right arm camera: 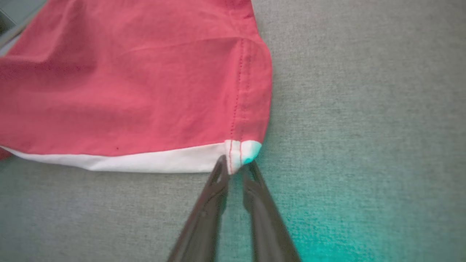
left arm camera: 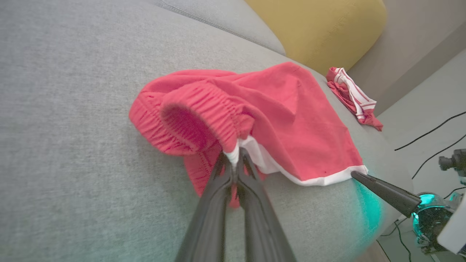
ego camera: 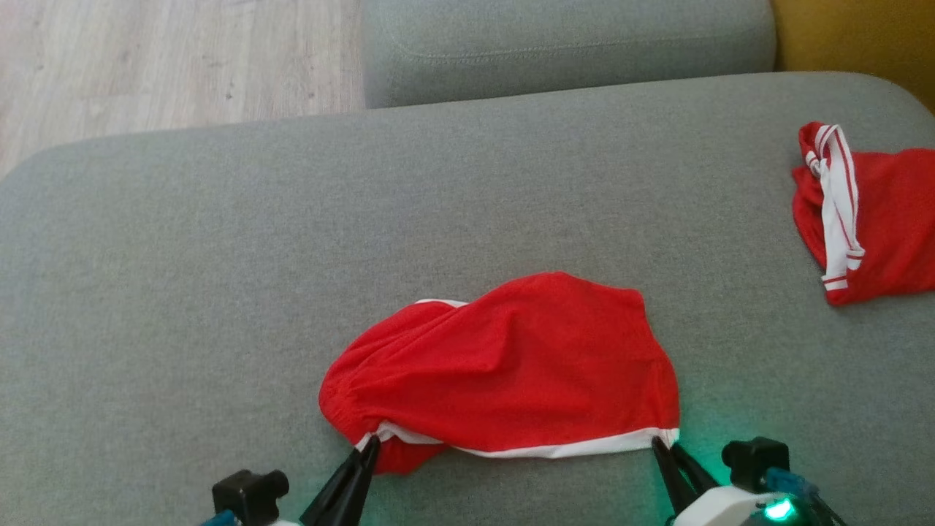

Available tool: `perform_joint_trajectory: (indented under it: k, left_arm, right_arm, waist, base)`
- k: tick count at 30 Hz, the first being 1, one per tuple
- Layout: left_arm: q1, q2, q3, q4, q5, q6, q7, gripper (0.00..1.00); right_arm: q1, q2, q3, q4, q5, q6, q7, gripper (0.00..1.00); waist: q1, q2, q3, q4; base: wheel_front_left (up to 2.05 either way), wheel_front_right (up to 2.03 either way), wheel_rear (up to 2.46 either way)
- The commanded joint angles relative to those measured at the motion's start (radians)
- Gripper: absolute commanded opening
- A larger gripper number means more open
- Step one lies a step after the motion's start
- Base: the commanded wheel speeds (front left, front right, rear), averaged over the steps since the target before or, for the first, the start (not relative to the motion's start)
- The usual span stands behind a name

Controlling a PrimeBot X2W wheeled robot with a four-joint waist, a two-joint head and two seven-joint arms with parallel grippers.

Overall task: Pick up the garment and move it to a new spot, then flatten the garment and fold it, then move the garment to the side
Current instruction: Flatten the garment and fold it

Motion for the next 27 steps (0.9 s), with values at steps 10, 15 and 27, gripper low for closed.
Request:
perform_joint_trajectory:
  k: [10, 15, 27]
  left_arm:
    - [-0.02, 0.079, -0.001, -0.22, -0.127, 0.002, 0.067, 0.0]
    - [-0.015, 0.171, 0.011, -0.452, -0.242, 0.002, 0.145, 0.0]
    - [-0.153, 0.324, 0.018, -1.059, -0.537, 0.002, 0.351, 0.0]
  right_arm:
    - [-0.084, -0.059, 0.012, -0.163, 0.266, -0.001, -0.013, 0.0]
    - [-0.078, -0.119, -0.041, -0.402, 0.466, -0.001, 0.08, 0.0]
    - [-0.109, -0.153, -0.327, -0.916, 0.786, -0.001, 0.336, 0.0]
  waist:
    - [-0.0001, 0.0, -0.024, -0.006]
    - [-0.0001, 0.0, -0.026, -0.016]
    - [-0.0001, 0.0, -0.006, -0.033]
  base:
    - [0.0, 0.0, 0.0]
    - [0.0, 0.0, 0.0]
    - [0.0, 0.0, 0.0]
